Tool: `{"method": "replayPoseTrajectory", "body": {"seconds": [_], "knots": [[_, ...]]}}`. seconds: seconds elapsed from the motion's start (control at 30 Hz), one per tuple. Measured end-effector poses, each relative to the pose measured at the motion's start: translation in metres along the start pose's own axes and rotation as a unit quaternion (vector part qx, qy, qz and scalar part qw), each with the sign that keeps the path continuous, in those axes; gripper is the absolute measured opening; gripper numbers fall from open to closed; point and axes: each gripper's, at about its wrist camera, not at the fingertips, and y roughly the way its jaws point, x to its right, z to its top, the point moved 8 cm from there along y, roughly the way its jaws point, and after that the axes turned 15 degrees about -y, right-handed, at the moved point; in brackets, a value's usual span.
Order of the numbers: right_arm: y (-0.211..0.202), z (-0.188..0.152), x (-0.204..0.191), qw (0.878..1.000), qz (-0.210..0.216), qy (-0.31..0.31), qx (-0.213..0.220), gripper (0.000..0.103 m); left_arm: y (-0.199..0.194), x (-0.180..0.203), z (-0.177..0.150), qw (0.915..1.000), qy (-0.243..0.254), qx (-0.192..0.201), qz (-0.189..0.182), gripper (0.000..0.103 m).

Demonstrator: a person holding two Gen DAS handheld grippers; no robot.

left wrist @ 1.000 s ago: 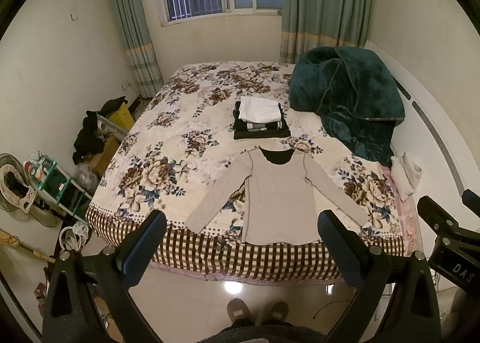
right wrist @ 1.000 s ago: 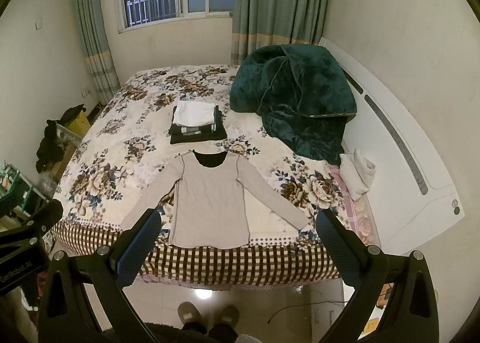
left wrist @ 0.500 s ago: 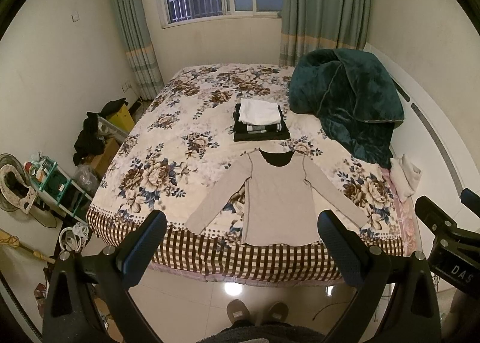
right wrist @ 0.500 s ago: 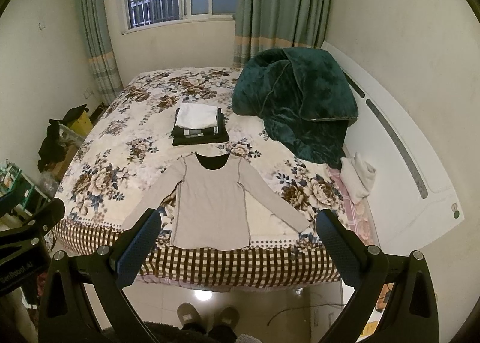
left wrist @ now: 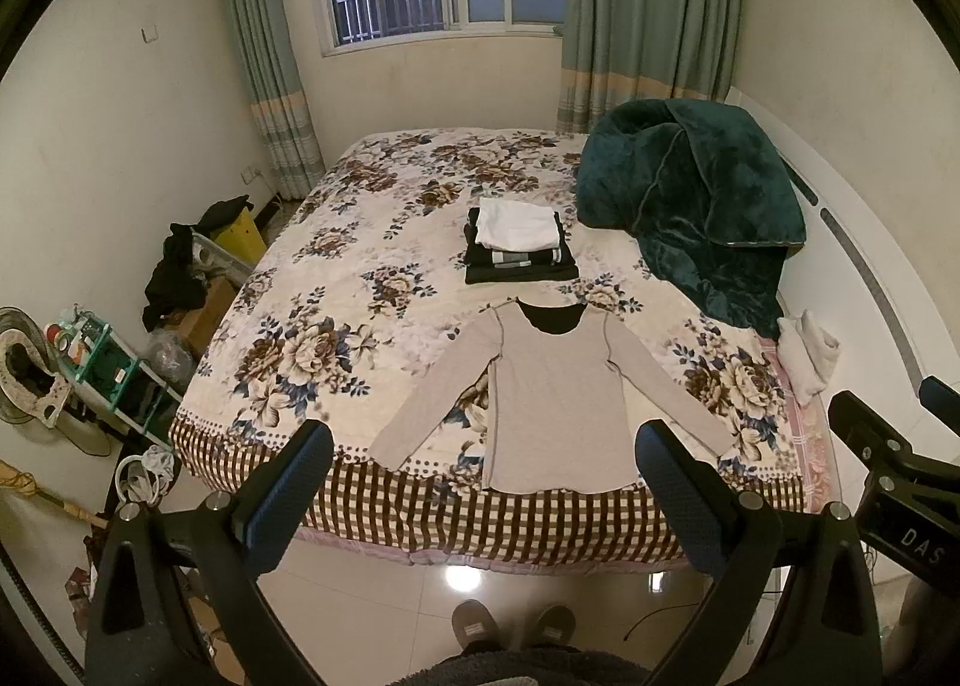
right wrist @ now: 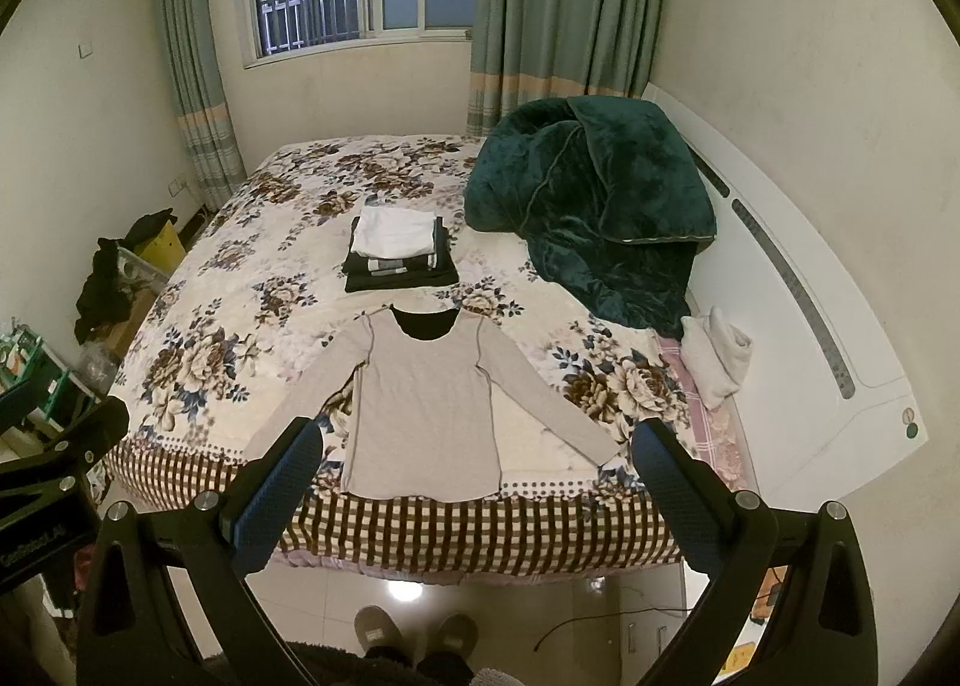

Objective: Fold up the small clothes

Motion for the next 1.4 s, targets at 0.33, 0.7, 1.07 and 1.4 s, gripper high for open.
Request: {"method": "replayPoseTrajectory", "body": {"seconds": [0.33,0.7,1.07,1.4], "knots": [[0.018,-0.009,0.002,1.0,-0.005,0.01,-0.009,0.103,0.021,0.009,0.016,0.9998,0.007,0.011,0.013,0.103],[0.202,-0.078,0.071,0.977,-0.071,0.147,-0.135,0.103,0.216,0.014,0.005,0.9962,0.035,-0.044,0.066,0.103],[0.49,-0.291,0.202,0.857,-0.029,0.437,-0.272,0.103,0.418,0.031,-0.051,0.9774,0.015,-0.15,0.148,0.103],[0.688,-0.399,0.234,0.764,-0.023,0.587,-0.266,0.09,0.564,0.023,-0.115,0.9553,-0.014,-0.229,0.186,0.103]]}}
